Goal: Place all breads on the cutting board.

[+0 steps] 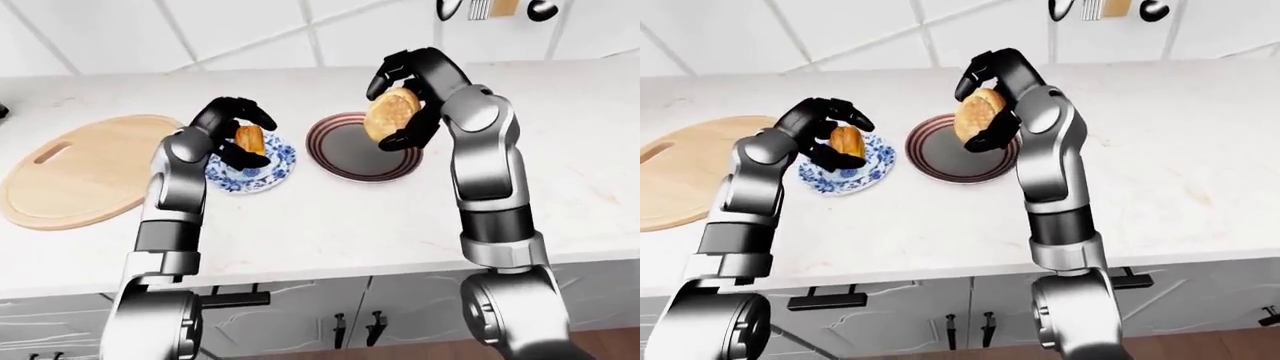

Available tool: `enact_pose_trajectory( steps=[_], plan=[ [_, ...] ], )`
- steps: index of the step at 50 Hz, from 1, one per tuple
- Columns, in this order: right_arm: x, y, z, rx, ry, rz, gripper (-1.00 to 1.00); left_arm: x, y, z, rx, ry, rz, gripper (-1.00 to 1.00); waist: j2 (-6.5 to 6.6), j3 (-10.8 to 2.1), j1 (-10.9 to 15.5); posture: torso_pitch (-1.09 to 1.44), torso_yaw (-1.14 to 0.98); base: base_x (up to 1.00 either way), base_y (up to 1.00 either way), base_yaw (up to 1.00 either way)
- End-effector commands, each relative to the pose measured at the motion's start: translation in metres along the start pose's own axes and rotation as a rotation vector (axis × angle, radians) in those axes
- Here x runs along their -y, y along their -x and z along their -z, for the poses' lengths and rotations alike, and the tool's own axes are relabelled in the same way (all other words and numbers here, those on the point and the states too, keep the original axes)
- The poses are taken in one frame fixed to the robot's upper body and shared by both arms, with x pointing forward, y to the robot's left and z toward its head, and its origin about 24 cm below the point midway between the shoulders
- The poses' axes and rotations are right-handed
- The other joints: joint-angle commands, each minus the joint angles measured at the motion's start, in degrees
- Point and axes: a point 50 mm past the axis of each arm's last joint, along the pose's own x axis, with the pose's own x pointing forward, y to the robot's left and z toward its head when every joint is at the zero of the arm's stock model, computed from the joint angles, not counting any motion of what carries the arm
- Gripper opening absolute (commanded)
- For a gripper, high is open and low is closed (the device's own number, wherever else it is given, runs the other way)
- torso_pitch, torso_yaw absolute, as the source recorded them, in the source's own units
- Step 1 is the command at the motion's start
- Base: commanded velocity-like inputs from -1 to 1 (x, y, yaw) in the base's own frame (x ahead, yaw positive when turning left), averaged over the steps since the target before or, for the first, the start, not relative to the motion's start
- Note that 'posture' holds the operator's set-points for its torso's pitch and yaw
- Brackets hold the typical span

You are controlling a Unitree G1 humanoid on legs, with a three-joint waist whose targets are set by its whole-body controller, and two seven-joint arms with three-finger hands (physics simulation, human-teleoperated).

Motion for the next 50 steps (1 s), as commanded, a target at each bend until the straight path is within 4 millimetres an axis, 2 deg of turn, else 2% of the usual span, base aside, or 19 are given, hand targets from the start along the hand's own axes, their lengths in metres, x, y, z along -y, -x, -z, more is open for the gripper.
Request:
enact_pose_trajectory(
  steps=[1, 9, 13, 15, 20, 21, 23, 27, 31, 35, 37, 39, 40, 41, 42, 44, 45, 46, 50],
  plan=[
    [0.015, 0.005, -0.02, 0.079, 0.021, 0.066, -1.0, -0.024, 0.009, -0.032, 0.114, -0.011, -0.081, -0.18, 0.15, -2.19, 0.0, 0.0, 0.0, 0.0, 0.0, 0.0],
    [0.022, 0.009, -0.025, 0.092, 0.016, 0.075, -1.0, -0.045, 0.029, -0.056, 0.176, 0.008, -0.126, -0.29, -0.01, -1.82, 0.0, 0.0, 0.0, 0.0, 0.0, 0.0],
    [0.025, 0.012, -0.028, 0.1, 0.008, 0.081, -1.0, -0.052, 0.041, -0.068, 0.202, 0.009, -0.146, -0.62, -0.02, -1.65, 0.0, 0.0, 0.0, 0.0, 0.0, 0.0],
    [0.027, 0.014, -0.031, 0.107, 0.002, 0.085, -1.0, -0.054, 0.047, -0.073, 0.213, 0.01, -0.152, -1.0, -0.02, -1.59, 0.0, 0.0, 0.0, 0.0, 0.0, 0.0],
    [0.028, 0.017, -0.033, 0.113, 0.013, 0.088, -1.0, -0.06, 0.059, -0.084, 0.237, 0.012, -0.183, -1.0, 0.03, -1.39, 0.1, 0.0, 0.0, 0.0, 0.0, 0.0],
    [0.028, 0.017, -0.033, 0.109, 0.022, 0.09, -1.0, -0.061, 0.061, -0.086, 0.241, 0.013, -0.183, -1.0, 0.52, -2.58, -0.1, 0.0, 0.0, 0.0, 0.3, 0.0],
    [0.028, 0.017, -0.033, 0.109, 0.018, 0.09, -1.0, -0.062, 0.064, -0.088, 0.247, 0.012, -0.188, -1.0, -3.03, -1.45, 0.5, 0.0, 0.0, 0.0, 1.0, 0.0],
    [0.028, 0.017, -0.033, 0.109, 0.013, 0.091, -1.0, -0.063, 0.068, -0.092, 0.258, 0.01, -0.19, -1.0, -3.55, -1.87, 0.4, 0.0, 0.0, 0.0, 1.0, 0.0],
    [0.03, 0.017, -0.035, 0.11, 0.01, 0.095, -1.0, -0.063, 0.071, -0.096, 0.265, 0.005, -0.188, -1.0, -2.51, -0.87, 0.4, 0.0, 0.0, 0.0, 0.99, 0.0],
    [0.031, 0.018, -0.035, 0.109, 0.008, 0.096, -1.0, -0.064, 0.072, -0.097, 0.264, 0.002, -0.189, -1.0, 0.09, -1.01, 0.1, 0.0, 0.0, 0.0, 0.88, 0.0],
    [0.031, 0.017, -0.035, 0.108, 0.006, 0.099, -1.0, -0.065, 0.073, -0.097, 0.264, 0.003, -0.191, -1.0, 2.94, -1.25, -0.3, 0.0, 0.0, 0.0, 0.78, 0.0],
    [0.032, 0.017, -0.036, 0.106, 0.002, 0.106, -1.0, -0.065, 0.073, -0.098, 0.266, 0.004, -0.19, -1.0, 8.77, -2.73, -0.4, 0.0, 0.0, 0.0, 0.78, 0.0],
    [0.033, 0.018, -0.036, 0.105, -0.001, 0.11, -1.0, -0.065, 0.073, -0.098, 0.266, 0.003, -0.188, -1.0, 4.32, -1.9, 1.5, 0.0, 0.0, 0.0, 0.0, 0.79],
    [0.032, 0.017, -0.035, 0.103, -0.001, 0.11, -1.0, -0.065, 0.073, -0.098, 0.266, 0.002, -0.187, -1.0, 6.65, -1.96, 0.7, 0.0, 0.0, 0.0, 0.0, 0.89],
    [0.033, 0.017, -0.035, 0.101, 0.0, 0.111, -1.0, -0.066, 0.073, -0.099, 0.266, 0.002, -0.189, -1.0, 7.1, -2.2, 1.2, 0.0, 0.0, 0.0, 0.0, 0.98],
    [0.033, 0.018, -0.036, 0.101, 0.0, 0.114, -1.0, -0.065, 0.074, -0.1, 0.268, 0.002, -0.186, -1.0, 6.19, -2.28, 1.5, 0.0, 0.0, 0.0, 0.0, 1.0],
    [0.034, 0.018, -0.036, 0.103, 0.001, 0.112, -1.0, -0.065, 0.074, -0.1, 0.269, 0.0, -0.186, -1.0, 5.83, -1.17, -0.2, 0.0, 0.0, 0.0, 0.91, 0.0],
    [0.034, 0.018, -0.035, 0.101, -0.002, 0.112, -1.0, -0.065, 0.074, -0.1, 0.269, 0.0, -0.185, -1.0, 2.06, -0.59, 0.6, 0.0, 0.0, 0.0, 0.16, 0.0],
    [0.035, 0.017, -0.035, 0.102, -0.017, 0.111, -1.0, -0.064, 0.073, -0.101, 0.268, -0.004, -0.181, -1.0, 2.27, -0.1, 0.5, 0.0, 0.0, 0.0, 0.0, 0.0]
  ],
)
